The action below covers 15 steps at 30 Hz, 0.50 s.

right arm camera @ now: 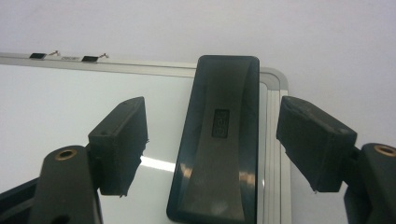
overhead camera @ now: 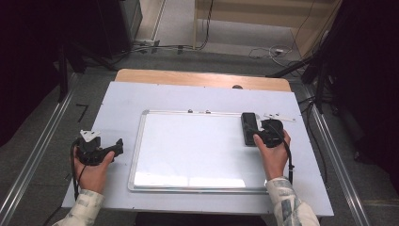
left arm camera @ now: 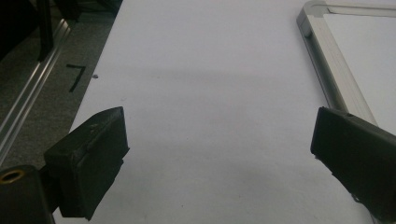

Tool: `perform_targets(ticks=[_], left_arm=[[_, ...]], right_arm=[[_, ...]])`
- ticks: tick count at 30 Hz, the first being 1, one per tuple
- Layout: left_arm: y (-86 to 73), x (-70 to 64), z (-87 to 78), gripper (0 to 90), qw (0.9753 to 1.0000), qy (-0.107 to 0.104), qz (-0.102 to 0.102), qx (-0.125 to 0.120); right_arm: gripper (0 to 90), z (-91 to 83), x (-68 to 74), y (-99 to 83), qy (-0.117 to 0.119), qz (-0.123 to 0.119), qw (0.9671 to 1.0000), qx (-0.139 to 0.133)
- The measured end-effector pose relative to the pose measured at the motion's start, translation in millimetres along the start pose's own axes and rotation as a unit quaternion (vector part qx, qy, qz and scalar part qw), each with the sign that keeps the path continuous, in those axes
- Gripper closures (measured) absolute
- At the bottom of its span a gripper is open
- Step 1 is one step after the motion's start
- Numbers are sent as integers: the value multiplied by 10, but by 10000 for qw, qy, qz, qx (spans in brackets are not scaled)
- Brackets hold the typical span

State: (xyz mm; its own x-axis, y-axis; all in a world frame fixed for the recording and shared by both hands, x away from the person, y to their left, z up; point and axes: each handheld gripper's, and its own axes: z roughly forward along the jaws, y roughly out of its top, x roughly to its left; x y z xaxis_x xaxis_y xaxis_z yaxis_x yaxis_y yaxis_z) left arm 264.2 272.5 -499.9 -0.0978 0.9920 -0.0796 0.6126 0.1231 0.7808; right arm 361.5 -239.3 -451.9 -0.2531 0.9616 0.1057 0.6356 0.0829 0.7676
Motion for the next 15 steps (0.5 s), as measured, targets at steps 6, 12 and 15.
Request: perform_targets(ticks=[6, 12, 15], left_arm=[[-1, -2, -1, 43, 10000, 0, -4, 5], [-2, -4, 0, 43, 10000, 1, -4, 3], [-2, -4, -1, 43, 10000, 7, -7, 4]], right_arm=[[234, -146, -16, -40, 58, -80, 9999, -64], [234, -243, -43, -83, 105, -124, 9998, -105], [227, -288, -51, -123, 135, -145, 9997, -133]])
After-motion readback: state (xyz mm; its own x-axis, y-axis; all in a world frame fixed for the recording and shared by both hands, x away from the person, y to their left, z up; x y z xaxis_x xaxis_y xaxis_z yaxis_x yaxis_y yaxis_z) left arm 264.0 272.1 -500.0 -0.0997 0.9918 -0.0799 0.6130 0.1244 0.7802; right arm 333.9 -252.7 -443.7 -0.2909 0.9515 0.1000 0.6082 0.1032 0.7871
